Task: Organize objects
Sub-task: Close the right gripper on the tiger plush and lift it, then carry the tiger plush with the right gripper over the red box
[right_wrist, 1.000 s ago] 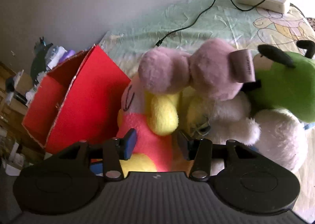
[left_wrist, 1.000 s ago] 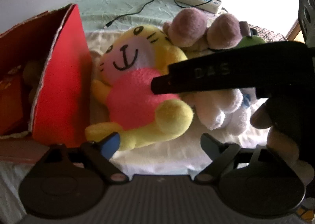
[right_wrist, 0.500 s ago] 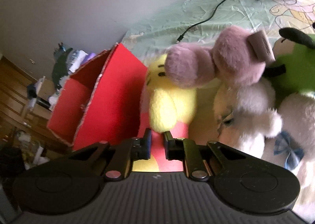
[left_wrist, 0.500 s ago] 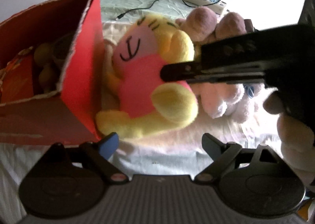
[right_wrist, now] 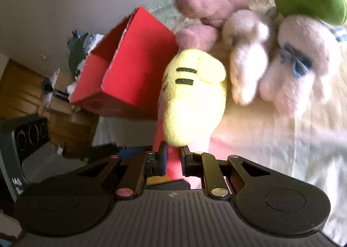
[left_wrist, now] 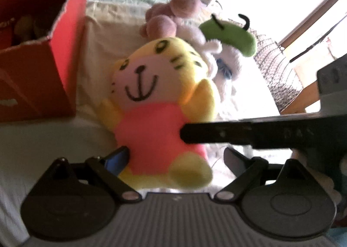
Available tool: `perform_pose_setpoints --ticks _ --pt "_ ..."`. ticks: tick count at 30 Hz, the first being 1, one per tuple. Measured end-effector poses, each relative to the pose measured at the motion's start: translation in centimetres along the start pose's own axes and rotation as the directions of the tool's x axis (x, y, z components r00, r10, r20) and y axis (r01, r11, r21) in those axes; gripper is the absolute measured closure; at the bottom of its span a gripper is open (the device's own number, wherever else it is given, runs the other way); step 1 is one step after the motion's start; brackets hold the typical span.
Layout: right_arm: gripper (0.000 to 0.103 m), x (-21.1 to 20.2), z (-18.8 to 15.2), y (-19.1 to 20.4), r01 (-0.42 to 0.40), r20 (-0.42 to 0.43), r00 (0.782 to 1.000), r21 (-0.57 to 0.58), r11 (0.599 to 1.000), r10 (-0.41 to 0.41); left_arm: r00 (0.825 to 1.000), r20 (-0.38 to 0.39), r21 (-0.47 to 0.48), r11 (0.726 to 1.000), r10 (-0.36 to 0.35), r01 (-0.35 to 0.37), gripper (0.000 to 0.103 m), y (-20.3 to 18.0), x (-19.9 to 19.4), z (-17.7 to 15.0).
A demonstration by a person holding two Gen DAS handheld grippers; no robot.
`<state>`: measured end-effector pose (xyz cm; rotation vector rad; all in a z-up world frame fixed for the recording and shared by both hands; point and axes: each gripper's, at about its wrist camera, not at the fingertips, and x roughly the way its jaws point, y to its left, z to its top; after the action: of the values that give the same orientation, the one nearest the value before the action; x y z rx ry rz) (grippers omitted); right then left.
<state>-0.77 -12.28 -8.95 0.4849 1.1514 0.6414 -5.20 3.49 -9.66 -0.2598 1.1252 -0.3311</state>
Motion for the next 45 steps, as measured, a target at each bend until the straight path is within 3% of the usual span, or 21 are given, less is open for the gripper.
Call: perform_pose_setpoints --ticks 2,6,9,12,14,19,27,36,45 --pt "0.078 0.2 0.1 0.0 0.041 0.019 0.999 -0.01 0.999 -0.04 1.0 0.002 0.005 1.0 0.028 -0.028 0.01 -0.3 0.5 -0.2" --pt "0.052 0.8 0.4 0.5 0.09 0.073 0.994 -0.044 0.995 -0.087 0.995 -0.01 -0.005 0.996 0.094 -0.094 0.014 -0.4 1.9 0.5" --pt "0.051 1.8 0.9 0.3 0.091 0.084 0.993 -0.042 0.995 -0.088 0.992 -0.03 -0.021 0.992 0.122 -0.123 0.016 -0.5 2.5 1.1" --pt "0.055 2.3 1.1 -0.8 0.031 0.063 0.997 0.045 0.998 -0.034 0.987 -0.043 -0.03 0.988 0.153 -0.154 0.018 -0.9 2.9 1.4" --pt "0.068 2.0 1.0 -1.7 -0.011 0.054 0.999 0.077 0.997 0.007 0.986 -0.048 -0.033 0.986 0.16 -0.161 0.02 -0.7 3.0 1.8" --pt "0.078 1.3 1.1 -0.7 -0.016 0.059 0.998 0.016 1.0 0.015 0.983 -0.048 -0.018 0.984 0.174 -0.175 0.024 -1.4 2.3 1.5" --pt "0.079 -1.3 1.5 1.2 -0.04 0.104 0.993 -0.079 0.996 0.048 0.985 -0.012 0.026 0.984 0.174 -0.174 0.025 -3.3 -0.4 2.1" --pt "0.079 -3.7 1.5 1.8 -0.088 0.171 0.979 -0.116 0.989 0.107 0.975 0.053 0.085 0.972 0.214 -0.218 0.027 -5.8 -2.5 3.3" --pt "0.079 -5.6 1.5 2.9 -0.099 0.249 0.96 -0.137 0.986 0.131 0.974 0.115 0.129 0.969 0.195 -0.209 0.027 -6.5 -4.6 4.4"
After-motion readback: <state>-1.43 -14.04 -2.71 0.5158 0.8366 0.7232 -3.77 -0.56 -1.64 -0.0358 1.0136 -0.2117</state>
